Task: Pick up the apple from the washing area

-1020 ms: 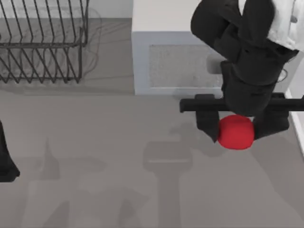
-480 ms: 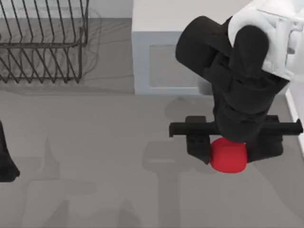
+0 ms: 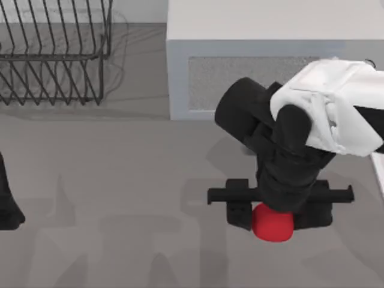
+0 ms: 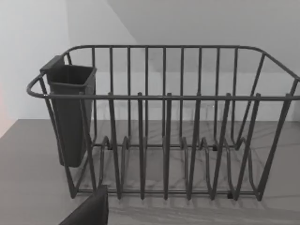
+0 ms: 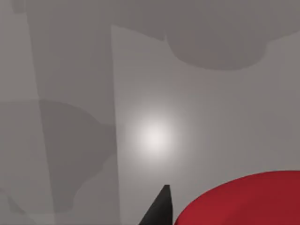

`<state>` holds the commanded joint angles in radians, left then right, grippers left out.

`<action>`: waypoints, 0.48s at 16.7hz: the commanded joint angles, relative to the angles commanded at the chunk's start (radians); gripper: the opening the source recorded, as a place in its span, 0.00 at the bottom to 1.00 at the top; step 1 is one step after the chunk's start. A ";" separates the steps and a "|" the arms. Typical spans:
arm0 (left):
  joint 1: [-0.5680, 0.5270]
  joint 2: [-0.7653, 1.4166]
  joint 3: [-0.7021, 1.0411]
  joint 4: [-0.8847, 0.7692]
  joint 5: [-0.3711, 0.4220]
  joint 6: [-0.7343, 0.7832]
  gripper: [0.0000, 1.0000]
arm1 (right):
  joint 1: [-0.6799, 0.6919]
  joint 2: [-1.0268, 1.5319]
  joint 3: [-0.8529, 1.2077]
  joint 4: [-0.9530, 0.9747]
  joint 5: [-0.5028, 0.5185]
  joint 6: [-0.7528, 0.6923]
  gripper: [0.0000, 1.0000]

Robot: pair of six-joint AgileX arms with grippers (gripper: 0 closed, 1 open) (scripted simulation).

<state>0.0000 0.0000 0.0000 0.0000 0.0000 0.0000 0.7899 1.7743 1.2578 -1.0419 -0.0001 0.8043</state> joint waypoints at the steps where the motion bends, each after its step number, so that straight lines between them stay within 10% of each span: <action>1: 0.000 0.000 0.000 0.000 0.000 0.000 1.00 | 0.001 0.008 -0.037 0.043 0.000 0.001 0.00; 8: 0.000 0.000 0.000 0.000 0.000 0.000 1.00 | 0.002 0.021 -0.103 0.111 0.000 0.001 0.00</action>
<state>0.0000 0.0000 0.0000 0.0000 0.0000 0.0000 0.7921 1.7949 1.1553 -0.9312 0.0004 0.8056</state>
